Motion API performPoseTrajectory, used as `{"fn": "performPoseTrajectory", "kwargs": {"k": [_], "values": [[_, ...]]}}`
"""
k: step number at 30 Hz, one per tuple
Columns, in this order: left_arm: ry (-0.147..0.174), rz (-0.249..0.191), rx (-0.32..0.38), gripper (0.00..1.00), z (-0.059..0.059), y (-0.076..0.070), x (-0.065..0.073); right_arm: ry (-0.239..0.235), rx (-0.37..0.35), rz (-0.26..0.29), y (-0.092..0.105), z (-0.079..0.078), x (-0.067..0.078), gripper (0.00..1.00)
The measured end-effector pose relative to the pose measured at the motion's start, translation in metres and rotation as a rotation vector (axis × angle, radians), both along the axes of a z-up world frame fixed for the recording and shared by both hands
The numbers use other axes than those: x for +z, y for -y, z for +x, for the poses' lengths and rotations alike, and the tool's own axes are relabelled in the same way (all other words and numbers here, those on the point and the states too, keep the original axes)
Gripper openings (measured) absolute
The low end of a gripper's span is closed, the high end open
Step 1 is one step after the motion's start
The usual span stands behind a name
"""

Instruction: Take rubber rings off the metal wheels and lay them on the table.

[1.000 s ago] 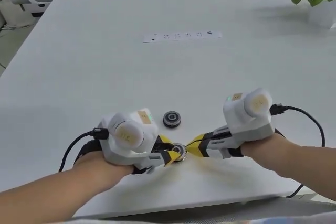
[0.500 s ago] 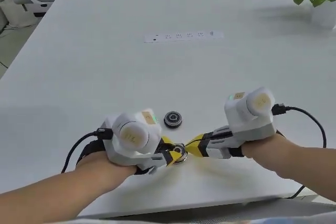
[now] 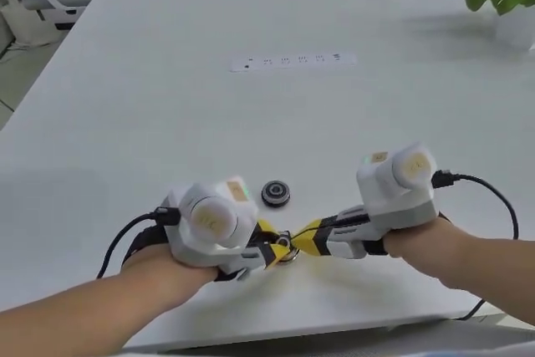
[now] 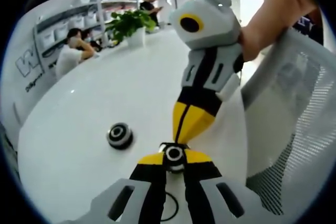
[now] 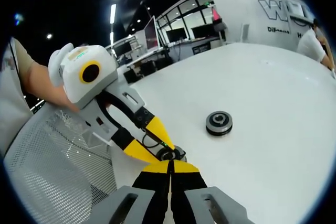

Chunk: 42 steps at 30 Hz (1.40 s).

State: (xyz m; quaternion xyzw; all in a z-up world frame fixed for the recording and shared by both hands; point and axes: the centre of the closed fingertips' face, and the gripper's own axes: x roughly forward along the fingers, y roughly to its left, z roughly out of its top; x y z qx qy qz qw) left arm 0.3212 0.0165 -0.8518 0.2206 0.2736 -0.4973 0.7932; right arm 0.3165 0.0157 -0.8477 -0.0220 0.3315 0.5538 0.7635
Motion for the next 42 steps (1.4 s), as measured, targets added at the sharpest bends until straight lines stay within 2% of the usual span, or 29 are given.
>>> {"fn": "performPoseTrajectory", "kwargs": {"k": [8,12,13,14,15,16,22,26,31,33,37,42], "values": [[-0.001,-0.002,-0.004,0.11,-0.001,0.0,0.0,-0.014,0.007,0.013,-0.002,-0.003,0.001,0.0],[0.0,-0.003,-0.005,0.11,-0.001,0.0,0.001,-0.029,0.019,0.041,-0.006,-0.006,0.005,0.0],[0.001,-0.004,-0.005,0.11,-0.001,0.0,0.001,-0.036,0.048,0.056,-0.01,-0.012,0.008,0.0],[0.001,-0.006,-0.006,0.11,-0.001,0.0,0.001,0.028,0.045,0.029,-0.007,-0.005,0.008,0.0],[0.001,-0.007,-0.005,0.11,-0.001,0.0,0.001,-0.019,0.044,0.046,-0.007,-0.01,0.008,0.0],[0.001,-0.007,-0.004,0.11,-0.001,0.0,0.001,-0.029,0.041,0.053,-0.007,-0.011,0.009,0.0],[0.002,-0.008,-0.002,0.12,0.0,0.0,0.001,-0.014,0.012,0.029,0.0,-0.004,0.003,0.0],[0.009,-0.011,-0.009,0.13,0.0,0.0,0.002,-0.014,-0.006,0.029,0.003,0.0,0.002,0.0],[-0.003,-0.021,-0.013,0.14,0.0,0.0,0.002,-0.017,-0.01,0.032,0.004,0.001,0.002,0.0],[0.007,-0.016,-0.012,0.16,0.001,-0.001,0.002,-0.016,-0.011,0.031,0.004,0.002,0.002,0.0],[-0.003,-0.022,-0.034,0.2,-0.002,-0.001,0.005,-0.018,-0.012,0.036,0.003,0.002,0.003,0.0],[0.005,-0.038,-0.05,0.23,-0.006,-0.003,0.013,-0.017,-0.015,0.04,0.004,0.002,0.004,0.0]]}}
